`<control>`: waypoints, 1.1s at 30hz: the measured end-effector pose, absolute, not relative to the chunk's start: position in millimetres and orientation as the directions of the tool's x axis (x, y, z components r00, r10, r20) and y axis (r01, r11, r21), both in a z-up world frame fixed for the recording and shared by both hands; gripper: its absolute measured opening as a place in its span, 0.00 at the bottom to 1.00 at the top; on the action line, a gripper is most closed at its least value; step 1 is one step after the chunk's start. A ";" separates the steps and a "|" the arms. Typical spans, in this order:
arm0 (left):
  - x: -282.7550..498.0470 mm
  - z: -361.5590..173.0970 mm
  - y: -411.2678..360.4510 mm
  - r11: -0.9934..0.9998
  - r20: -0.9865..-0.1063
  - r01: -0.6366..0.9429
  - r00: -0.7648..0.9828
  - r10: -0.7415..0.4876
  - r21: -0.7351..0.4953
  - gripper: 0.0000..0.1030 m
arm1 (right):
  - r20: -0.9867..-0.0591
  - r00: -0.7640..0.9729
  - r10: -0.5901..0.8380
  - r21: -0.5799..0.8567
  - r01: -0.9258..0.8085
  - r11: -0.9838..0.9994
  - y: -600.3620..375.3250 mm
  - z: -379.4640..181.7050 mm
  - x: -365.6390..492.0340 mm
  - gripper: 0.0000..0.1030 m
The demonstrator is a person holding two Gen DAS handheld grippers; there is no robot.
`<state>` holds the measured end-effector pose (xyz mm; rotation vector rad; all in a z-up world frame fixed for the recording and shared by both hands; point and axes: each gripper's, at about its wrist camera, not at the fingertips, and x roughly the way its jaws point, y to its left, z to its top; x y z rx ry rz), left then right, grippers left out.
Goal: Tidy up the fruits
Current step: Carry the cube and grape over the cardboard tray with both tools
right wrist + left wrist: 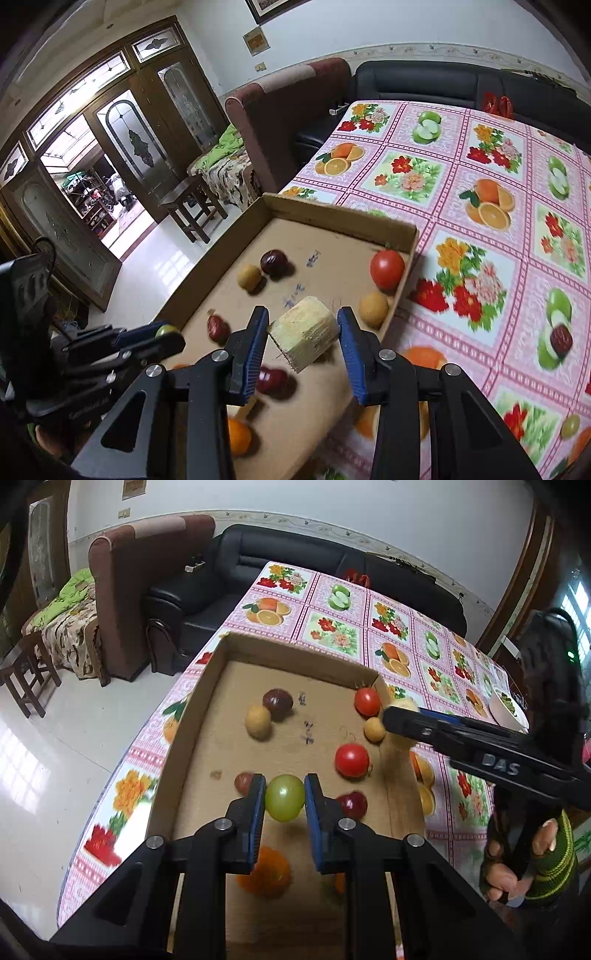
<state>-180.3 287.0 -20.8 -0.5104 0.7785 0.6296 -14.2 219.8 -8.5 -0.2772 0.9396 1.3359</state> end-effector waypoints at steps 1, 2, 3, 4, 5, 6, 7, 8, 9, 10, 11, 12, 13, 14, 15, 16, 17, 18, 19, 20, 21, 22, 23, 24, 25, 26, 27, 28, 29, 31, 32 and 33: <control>-177.2 -21.0 289.4 0.704 -0.769 -0.685 0.549 0.327 -0.189 0.18 | -0.716 -0.050 0.696 0.324 -0.908 0.268 226.4 -9.7 -11.2 0.38; -173.2 -21.4 292.3 0.703 -0.772 -0.686 0.546 0.326 -0.188 0.18 | -0.719 -0.046 0.693 0.319 -0.909 0.270 232.0 -11.0 -8.8 0.38; -169.6 -21.7 294.4 0.704 -0.772 -0.685 0.546 0.326 -0.187 0.18 | -0.723 -0.044 0.689 0.316 -0.908 0.274 237.8 -12.9 -6.0 0.38; -165.3 -22.2 296.3 0.707 -0.772 -0.684 0.544 0.327 -0.183 0.18 | -0.728 -0.042 0.684 0.313 -0.908 0.278 244.0 -15.0 -3.3 0.38; -160.6 -23.7 298.2 0.707 -0.777 -0.685 0.538 0.327 -0.176 0.18 | -0.733 -0.038 0.679 0.308 -0.909 0.281 250.1 -17.2 -1.0 0.38; -156.7 -25.7 299.3 0.707 -0.781 -0.686 0.533 0.326 -0.173 0.18 | -0.737 -0.037 0.675 0.305 -0.909 0.283 254.7 -18.8 0.4 0.38; -152.6 -28.6 300.8 0.706 -0.787 -0.687 0.527 0.321 -0.172 0.18 | -0.741 -0.037 0.671 0.304 -0.909 0.285 260.0 -21.0 2.4 0.38; -149.4 -31.4 301.5 0.706 -0.793 -0.687 0.521 0.315 -0.171 0.18 | -0.744 -0.037 0.667 0.303 -0.909 0.287 264.4 -22.8 3.6 0.38; -146.2 -35.0 301.4 0.707 -0.799 -0.686 0.515 0.309 -0.169 0.18 | -0.746 -0.036 0.664 0.302 -0.908 0.290 268.2 -24.6 4.9 0.38; -143.6 -37.7 301.1 0.709 -0.805 -0.685 0.511 0.303 -0.167 0.18 | -0.750 -0.038 0.660 0.301 -0.909 0.289 273.0 -27.0 6.3 0.38; -141.2 -39.2 299.7 0.711 -0.807 -0.683 0.508 0.300 -0.166 0.18 | -0.752 -0.039 0.658 0.300 -0.909 0.289 275.3 -27.8 6.7 0.38; -139.8 -41.1 298.2 0.714 -0.810 -0.680 0.506 0.297 -0.164 0.18 | -0.756 -0.039 0.654 0.297 -0.910 0.290 278.8 -29.7 7.5 0.38; -138.2 -43.7 296.6 0.717 -0.815 -0.678 0.501 0.292 -0.160 0.18 | -0.762 -0.039 0.646 0.292 -0.912 0.289 282.3 -32.0 8.3 0.38; -137.1 -44.7 296.0 0.718 -0.817 -0.678 0.498 0.289 -0.159 0.18 | -0.766 -0.039 0.641 0.289 -0.913 0.289 284.7 -33.8 8.5 0.38; -136.3 -46.3 295.1 0.719 -0.820 -0.676 0.497 0.285 -0.160 0.18 | -0.770 -0.042 0.637 0.287 -0.914 0.286 286.9 -35.9 8.5 0.38; -135.5 -47.7 293.9 0.721 -0.822 -0.673 0.497 0.278 -0.162 0.18 | -0.774 -0.044 0.632 0.285 -0.915 0.285 288.8 -38.1 8.5 0.38; -134.1 -48.5 293.4 0.723 -0.824 -0.671 0.495 0.276 -0.162 0.18 | -0.777 -0.044 0.628 0.281 -0.917 0.284 290.4 -40.0 8.2 0.38; -133.2 -49.5 292.9 0.725 -0.826 -0.670 0.493 0.273 -0.160 0.18 | -0.780 -0.043 0.624 0.278 -0.918 0.283 291.3 -41.0 7.4 0.38; -132.3 -51.1 292.6 0.725 -0.830 -0.669 0.490 0.266 -0.163 0.18 | -0.783 -0.043 0.621 0.275 -0.919 0.283 292.7 -43.2 7.1 0.38; -132.1 -51.6 293.1 0.725 -0.831 -0.669 0.490 0.262 -0.165 0.18 | -0.785 -0.042 0.618 0.272 -0.920 0.282 293.1 -44.3 6.1 0.38; -131.5 -52.6 293.2 0.725 -0.833 -0.668 0.487 0.260 -0.164 0.18 | -0.786 -0.041 0.616 0.269 -0.921 0.282 293.1 -45.3 5.6 0.38; -130.9 -53.6 293.0 0.726 -0.837 -0.669 0.481 0.262 -0.157 0.18 | -0.789 -0.041 0.613 0.266 -0.922 0.281 294.2 -47.2 5.3 0.38; -130.1 -54.1 292.9 0.727 -0.839 -0.669 0.479 0.260 -0.156 0.18 | -0.791 -0.040 0.610 0.264 -0.922 0.282 294.6 -48.3 5.2 0.38; -129.0 -54.8 293.2 0.727 -0.840 -0.668 0.477 0.258 -0.156 0.18 | -0.794 -0.039 0.606 0.262 -0.922 0.284 295.3 -49.9 5.2 0.38; -128.6 -55.6 293.4 0.727 -0.844 -0.669 0.472 0.255 -0.155 0.18 | -0.797 -0.039 0.603 0.261 -0.922 0.285 296.1 -51.8 5.5 0.38; -127.7 -56.1 293.8 0.727 -0.845 -0.669 0.470 0.255 -0.154 0.18 | -0.799 -0.040 0.600 0.261 -0.922 0.285 296.5 -52.9 5.6 0.38; -127.3 -56.7 294.0 0.727 -0.847 -0.670 0.467 0.254 -0.151 0.18 | -0.801 -0.039 0.598 0.259 -0.923 0.286 296.6 -53.9 5.5 0.38; -126.8 -57.8 294.4 0.726 -0.852 -0.671 0.460 0.250 -0.150 0.18 | -0.802 -0.038 0.597 0.258 -0.922 0.288 296.8 -54.6 5.2 0.38; -126.3 -58.6 295.0 0.726 -0.854 -0.672 0.457 0.247 -0.150 0.18 | -0.802 -0.039 0.596 0.260 -0.921 0.289 296.9 -55.3 5.3 0.38; -126.1 -59.8 295.4 0.724 -0.858 -0.673 0.452 0.242 -0.150 0.18 | -0.806 -0.040 0.590 0.258 -0.922 0.290 298.0 -57.9 5.3 0.38; -125.6 -59.9 295.5 0.723 -0.859 -0.674 0.451 0.243 -0.149 0.18 | -0.808 -0.039 0.588 0.256 -0.922 0.291 298.3 -58.7 5.3 0.38; -125.2 -60.5 295.9 0.722 -0.862 -0.676 0.446 0.242 -0.146 0.18 | -0.809 -0.041 0.586 0.256 -0.922 0.290 299.0 -60.0 5.3 0.38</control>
